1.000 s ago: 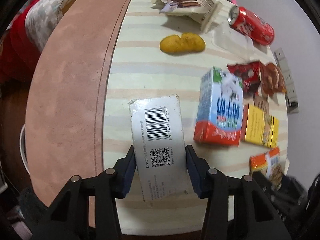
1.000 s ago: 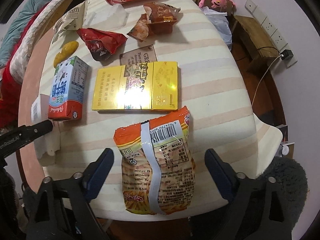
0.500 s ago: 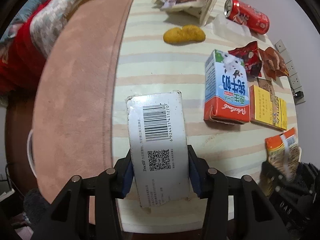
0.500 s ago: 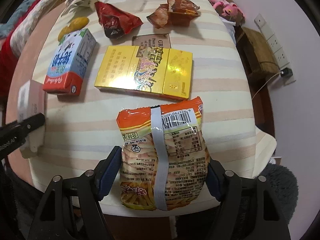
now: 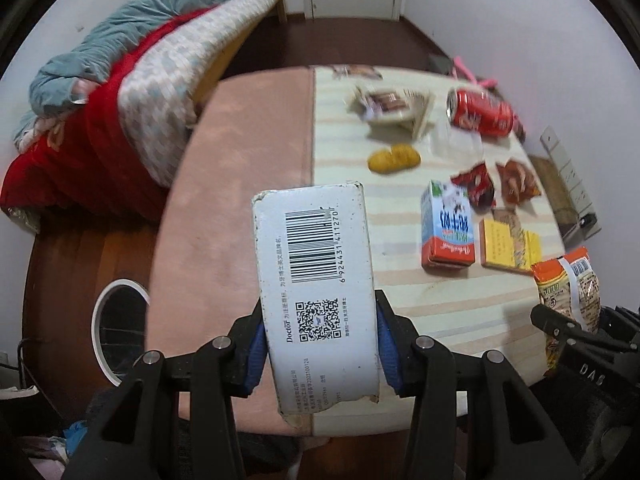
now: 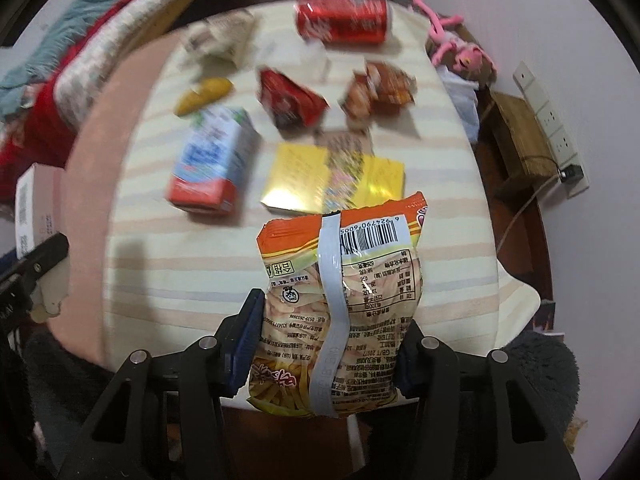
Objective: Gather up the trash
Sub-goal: 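Carry both items to the white bin and open both tools to drop them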
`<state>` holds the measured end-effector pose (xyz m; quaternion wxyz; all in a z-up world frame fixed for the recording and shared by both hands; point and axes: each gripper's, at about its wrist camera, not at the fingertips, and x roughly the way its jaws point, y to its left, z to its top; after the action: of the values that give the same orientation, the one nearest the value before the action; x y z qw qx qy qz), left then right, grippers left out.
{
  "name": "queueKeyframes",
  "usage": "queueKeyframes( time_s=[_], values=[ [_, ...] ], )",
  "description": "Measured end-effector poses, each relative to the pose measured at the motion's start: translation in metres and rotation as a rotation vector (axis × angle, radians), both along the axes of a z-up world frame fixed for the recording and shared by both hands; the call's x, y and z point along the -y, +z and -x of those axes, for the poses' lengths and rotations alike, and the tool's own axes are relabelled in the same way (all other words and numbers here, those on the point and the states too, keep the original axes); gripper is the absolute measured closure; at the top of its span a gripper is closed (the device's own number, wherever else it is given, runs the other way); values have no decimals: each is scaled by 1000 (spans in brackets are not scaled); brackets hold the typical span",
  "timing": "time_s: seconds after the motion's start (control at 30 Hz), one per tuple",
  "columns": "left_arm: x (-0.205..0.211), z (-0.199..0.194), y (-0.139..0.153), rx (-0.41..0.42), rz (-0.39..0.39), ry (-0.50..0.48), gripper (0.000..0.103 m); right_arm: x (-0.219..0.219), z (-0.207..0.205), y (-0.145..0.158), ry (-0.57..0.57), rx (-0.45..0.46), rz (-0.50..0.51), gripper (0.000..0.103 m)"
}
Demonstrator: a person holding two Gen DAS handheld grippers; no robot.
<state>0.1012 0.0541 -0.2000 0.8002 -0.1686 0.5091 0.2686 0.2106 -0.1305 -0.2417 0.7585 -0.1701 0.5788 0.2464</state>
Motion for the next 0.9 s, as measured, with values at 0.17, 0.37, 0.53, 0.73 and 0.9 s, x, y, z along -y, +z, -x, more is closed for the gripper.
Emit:
queueKeyframes(
  time_s=[0.17,0.37,0.53,0.73,0.9],
  values=[
    [-24,30,25,79,-11,32,60,-21,9,43,36,24,-81,47],
    [-74,88,52,141,-46,112,60,-70,32,87,129,12,-201,47],
    [-130,145,57,152,-63,226,60,-152,79,105,279,-29,-271,47],
    [-220,232,25,168,34,433,60,-271,155,78,466,-127,-289,47],
    [-282,288,-42,131,155,553,60,-361,211,18,575,-238,-249,47]
  ],
)
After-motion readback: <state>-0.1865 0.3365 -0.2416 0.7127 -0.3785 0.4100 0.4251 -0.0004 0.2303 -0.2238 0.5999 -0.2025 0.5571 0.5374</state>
